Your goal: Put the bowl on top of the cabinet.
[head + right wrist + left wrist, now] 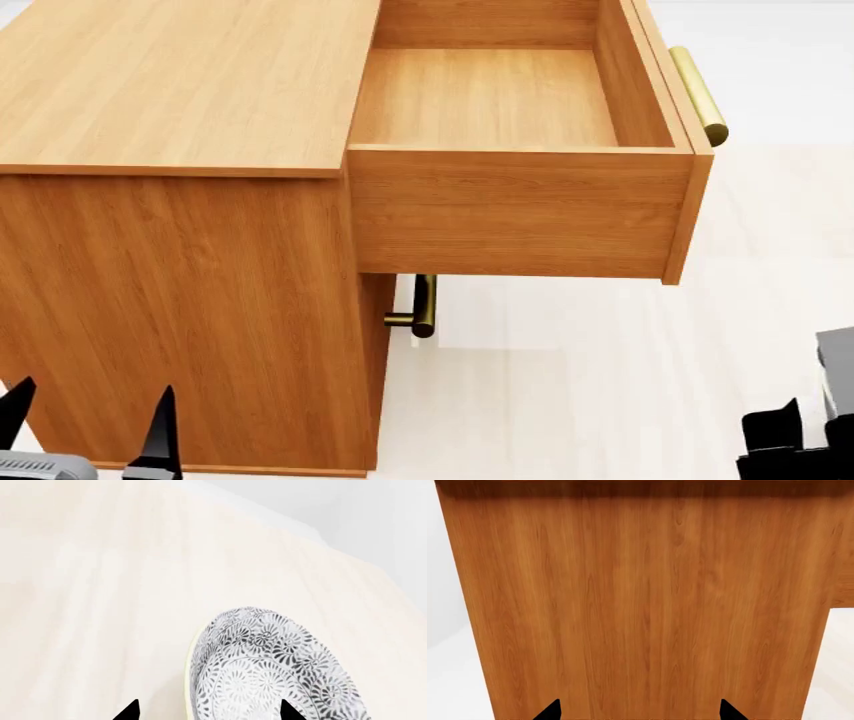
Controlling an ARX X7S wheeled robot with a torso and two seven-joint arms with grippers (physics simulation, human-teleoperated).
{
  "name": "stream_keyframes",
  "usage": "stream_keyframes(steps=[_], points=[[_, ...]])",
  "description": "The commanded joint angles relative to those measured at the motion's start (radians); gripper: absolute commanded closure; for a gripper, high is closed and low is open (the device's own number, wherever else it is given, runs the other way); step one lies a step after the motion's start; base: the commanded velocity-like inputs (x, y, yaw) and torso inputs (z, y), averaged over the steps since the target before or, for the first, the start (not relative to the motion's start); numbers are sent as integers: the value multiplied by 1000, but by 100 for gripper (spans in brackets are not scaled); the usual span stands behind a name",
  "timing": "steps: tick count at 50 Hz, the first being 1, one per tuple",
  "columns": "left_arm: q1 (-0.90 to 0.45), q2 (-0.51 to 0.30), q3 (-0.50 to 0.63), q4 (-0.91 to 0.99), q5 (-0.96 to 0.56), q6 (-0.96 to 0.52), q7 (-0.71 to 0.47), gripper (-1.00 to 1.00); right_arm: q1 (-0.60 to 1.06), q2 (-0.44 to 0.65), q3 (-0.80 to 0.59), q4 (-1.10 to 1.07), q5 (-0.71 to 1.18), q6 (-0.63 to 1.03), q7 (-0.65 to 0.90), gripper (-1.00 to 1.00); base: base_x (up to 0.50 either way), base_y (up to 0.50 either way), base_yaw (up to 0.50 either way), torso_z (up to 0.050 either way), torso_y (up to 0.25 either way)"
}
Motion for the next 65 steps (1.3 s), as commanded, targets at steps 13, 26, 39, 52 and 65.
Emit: stream_keyframes(steps=[13, 26, 39, 52, 65], points=[[7, -3, 5, -33, -6, 28, -1, -100, 17, -7, 4, 223, 35, -118, 80, -100, 0, 0, 0, 0, 0], [11, -9, 3, -33, -12, 29, -7, -100, 33, -6, 3, 283, 46, -146, 98, -100, 0, 0, 0, 0, 0], [6, -8, 15, -47, -11, 32, -13, -100, 39, 11, 15, 305, 49, -146, 112, -100, 0, 0, 0, 0, 0], [13, -14, 17, -50, -12, 40, -17, -100, 95, 3, 31, 545, 84, -274, 199, -100, 0, 0, 0, 0, 0], [31, -19, 5, -57, -24, 66, -14, -100, 97, 0, 45, 537, 96, -290, 215, 100, 1, 0, 0, -1, 0]])
